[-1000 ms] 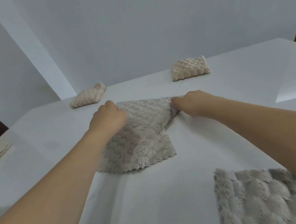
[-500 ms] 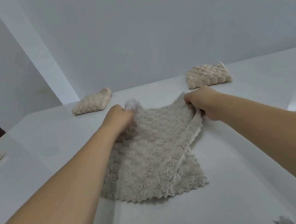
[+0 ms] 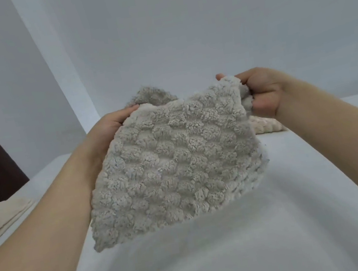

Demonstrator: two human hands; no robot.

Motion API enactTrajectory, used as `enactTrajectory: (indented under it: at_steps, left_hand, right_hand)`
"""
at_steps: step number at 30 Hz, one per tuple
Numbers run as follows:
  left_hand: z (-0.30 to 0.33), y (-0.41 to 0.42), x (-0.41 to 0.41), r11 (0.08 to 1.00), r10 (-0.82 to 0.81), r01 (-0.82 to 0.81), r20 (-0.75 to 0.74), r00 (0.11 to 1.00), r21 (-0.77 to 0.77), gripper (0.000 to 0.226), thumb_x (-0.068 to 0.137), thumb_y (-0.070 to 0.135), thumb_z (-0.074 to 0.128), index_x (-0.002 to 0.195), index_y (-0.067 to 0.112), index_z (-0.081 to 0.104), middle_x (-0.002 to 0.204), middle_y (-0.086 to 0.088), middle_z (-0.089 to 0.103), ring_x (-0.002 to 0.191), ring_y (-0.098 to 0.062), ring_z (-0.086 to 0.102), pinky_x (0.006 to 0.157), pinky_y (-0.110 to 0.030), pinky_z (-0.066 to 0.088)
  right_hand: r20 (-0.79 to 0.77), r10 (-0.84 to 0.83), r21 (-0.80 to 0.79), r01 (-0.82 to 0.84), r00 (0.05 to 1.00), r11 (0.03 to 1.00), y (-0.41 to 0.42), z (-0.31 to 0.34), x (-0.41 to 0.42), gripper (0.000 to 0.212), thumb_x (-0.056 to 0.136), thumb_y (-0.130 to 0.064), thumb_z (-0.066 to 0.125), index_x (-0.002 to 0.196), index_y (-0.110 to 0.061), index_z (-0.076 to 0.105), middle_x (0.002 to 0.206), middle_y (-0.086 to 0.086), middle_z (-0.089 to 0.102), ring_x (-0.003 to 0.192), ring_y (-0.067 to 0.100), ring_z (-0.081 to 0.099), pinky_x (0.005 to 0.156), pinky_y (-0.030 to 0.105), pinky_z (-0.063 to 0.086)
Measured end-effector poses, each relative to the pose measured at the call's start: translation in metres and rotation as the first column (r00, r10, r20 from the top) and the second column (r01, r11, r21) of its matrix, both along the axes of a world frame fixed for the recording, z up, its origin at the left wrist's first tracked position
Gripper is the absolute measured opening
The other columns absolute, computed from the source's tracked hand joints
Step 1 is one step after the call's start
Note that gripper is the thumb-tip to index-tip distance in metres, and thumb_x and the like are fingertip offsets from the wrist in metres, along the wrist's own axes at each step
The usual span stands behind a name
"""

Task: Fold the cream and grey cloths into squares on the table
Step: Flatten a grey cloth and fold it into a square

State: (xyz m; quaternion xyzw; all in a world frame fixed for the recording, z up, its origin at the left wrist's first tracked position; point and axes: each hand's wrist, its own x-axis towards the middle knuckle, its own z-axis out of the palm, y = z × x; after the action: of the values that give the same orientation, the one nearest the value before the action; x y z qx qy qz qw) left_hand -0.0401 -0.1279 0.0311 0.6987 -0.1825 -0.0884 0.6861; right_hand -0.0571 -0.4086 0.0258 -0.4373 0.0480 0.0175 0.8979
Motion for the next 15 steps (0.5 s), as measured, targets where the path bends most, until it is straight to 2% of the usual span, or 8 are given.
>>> enactTrajectory:
  at_steps: [2, 4, 6, 8, 9, 11, 13, 15]
  left_hand:
    - [-0.018, 0.0, 0.012, 0.993, 0.08, -0.076, -0.041, 0.996, 0.095, 0.025, 0.095, 0.023, 0.059, 0.077, 0.014, 0.074, 0.07, -0.008, 0.07, 0.054, -0.019, 0.067, 0.049, -0.026, 0.054]
    - [-0.053, -0.004, 0.036, 0.92, 0.185, -0.188, 0.041, 0.982, 0.344, 0.014, 0.093, 0.026, 0.062, 0.087, 0.013, 0.057, 0.075, -0.011, 0.059, 0.058, -0.02, 0.058, 0.053, -0.027, 0.046]
    - [-0.096, -0.009, 0.056, 0.722, 0.192, -0.246, 0.155, 0.969, 0.646, 0.026, 0.091, 0.035, 0.057, 0.1, 0.014, 0.048, 0.088, -0.012, 0.058, 0.072, -0.022, 0.057, 0.06, -0.032, 0.043]
    - [-0.13, -0.009, 0.062, 0.466, 0.195, -0.312, 0.247, 0.949, 0.828, 0.043, 0.093, 0.042, 0.046, 0.125, 0.015, 0.037, 0.115, -0.013, 0.056, 0.102, -0.03, 0.055, 0.078, -0.038, 0.044]
    - [-0.142, -0.012, 0.061, 0.389, 0.162, -0.373, 0.336, 0.928, 0.843, 0.045, 0.095, 0.037, 0.042, 0.134, 0.015, 0.034, 0.129, -0.013, 0.05, 0.117, -0.032, 0.048, 0.088, -0.041, 0.041]
    - [-0.156, -0.024, 0.054, 0.413, 0.026, -0.421, 0.452, 0.892, 0.807, 0.047, 0.097, 0.027, 0.039, 0.142, 0.015, 0.034, 0.148, -0.009, 0.035, 0.135, -0.029, 0.031, 0.106, -0.042, 0.031]
    - [-0.165, -0.038, 0.049, 0.449, -0.128, -0.347, 0.444, 0.887, 0.823, 0.048, 0.101, 0.035, 0.034, 0.145, 0.019, 0.036, 0.159, -0.006, 0.022, 0.145, -0.025, 0.019, 0.118, -0.04, 0.017]
    - [-0.177, -0.047, 0.049, 0.372, -0.228, -0.267, 0.367, 0.902, 0.889, 0.053, 0.102, 0.044, 0.027, 0.151, 0.024, 0.029, 0.163, -0.003, 0.014, 0.149, -0.022, 0.012, 0.121, -0.043, 0.008]
  right_hand:
    - [-0.108, -0.094, -0.16, 0.076, 0.99, 0.984, 0.006, -0.013, 0.014, 0.027, 0.09, 0.002, 0.058, 0.116, -0.003, 0.063, 0.07, 0.005, 0.051, 0.054, 0.008, 0.041, 0.053, 0.018, 0.039]
    - [-0.159, -0.242, -0.449, 0.148, 0.957, 0.881, 0.012, -0.041, 0.026, 0.028, 0.099, -0.009, 0.049, 0.125, -0.002, 0.057, 0.074, 0.004, 0.053, 0.056, 0.011, 0.048, 0.051, 0.022, 0.044]
    - [-0.165, -0.334, -0.737, 0.109, 0.928, 0.667, 0.014, -0.077, 0.034, 0.036, 0.098, -0.013, 0.052, 0.132, -0.003, 0.053, 0.096, 0.009, 0.061, 0.08, 0.019, 0.059, 0.068, 0.028, 0.051]
    - [-0.176, -0.342, -0.924, -0.036, 0.923, 0.38, 0.02, -0.108, 0.033, 0.05, 0.094, -0.022, 0.055, 0.141, -0.011, 0.043, 0.142, 0.013, 0.041, 0.123, 0.032, 0.046, 0.101, 0.042, 0.043]
    - [-0.152, -0.318, -0.974, -0.088, 0.936, 0.207, 0.025, -0.121, 0.031, 0.057, 0.093, -0.026, 0.052, 0.146, -0.015, 0.035, 0.154, 0.01, 0.023, 0.136, 0.035, 0.031, 0.109, 0.047, 0.033]
    - [-0.054, -0.219, -0.985, -0.088, 0.974, -0.148, 0.039, -0.14, 0.027, 0.062, 0.093, -0.03, 0.042, 0.15, -0.019, 0.021, 0.16, 0.004, 0.001, 0.144, 0.032, 0.012, 0.115, 0.049, 0.018]
    - [-0.044, -0.147, -0.942, -0.09, 0.988, -0.322, 0.051, -0.151, 0.027, 0.059, 0.095, -0.033, 0.034, 0.15, -0.018, 0.017, 0.16, 0.003, -0.006, 0.146, 0.03, 0.005, 0.116, 0.051, 0.011]
    - [-0.086, -0.115, -0.905, -0.126, 0.99, -0.407, 0.055, -0.16, 0.029, 0.058, 0.097, -0.036, 0.03, 0.15, -0.015, 0.019, 0.161, 0.004, -0.008, 0.147, 0.028, -0.001, 0.118, 0.051, 0.004]
